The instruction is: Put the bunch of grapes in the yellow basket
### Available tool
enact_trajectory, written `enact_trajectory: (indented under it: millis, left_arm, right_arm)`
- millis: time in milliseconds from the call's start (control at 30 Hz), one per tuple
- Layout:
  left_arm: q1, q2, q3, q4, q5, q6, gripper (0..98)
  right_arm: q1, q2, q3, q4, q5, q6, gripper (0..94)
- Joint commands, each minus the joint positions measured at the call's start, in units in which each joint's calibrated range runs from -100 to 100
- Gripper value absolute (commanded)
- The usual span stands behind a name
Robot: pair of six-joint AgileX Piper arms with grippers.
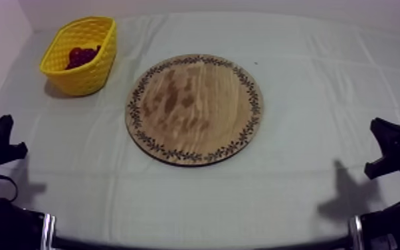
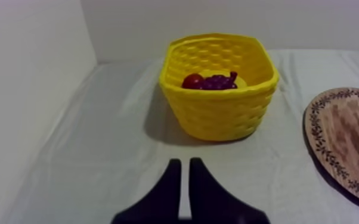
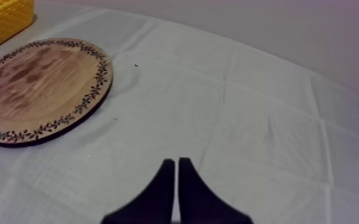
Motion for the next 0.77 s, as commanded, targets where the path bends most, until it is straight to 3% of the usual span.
enact_trajectory:
  millis: [0,267,733]
  left_arm:
    - [0.0,-0.2,0.1,-0.03,0.2,0.1,5.3]
    - [-0.4,-0.6,0.1,-0.36,-0.3,0.1,6.7]
    - [-0.1,-0.6,0.1,-0.13,0.8,1.0,0.1]
  right_arm:
    - [0.0,0.0,0.0,0.0,0.0,0.0,0.4]
    - [0.0,0.0,0.0,0.0,0.0,0.0,0.4]
    - [0.0,0.0,0.0,0.0,0.0,0.0,0.4]
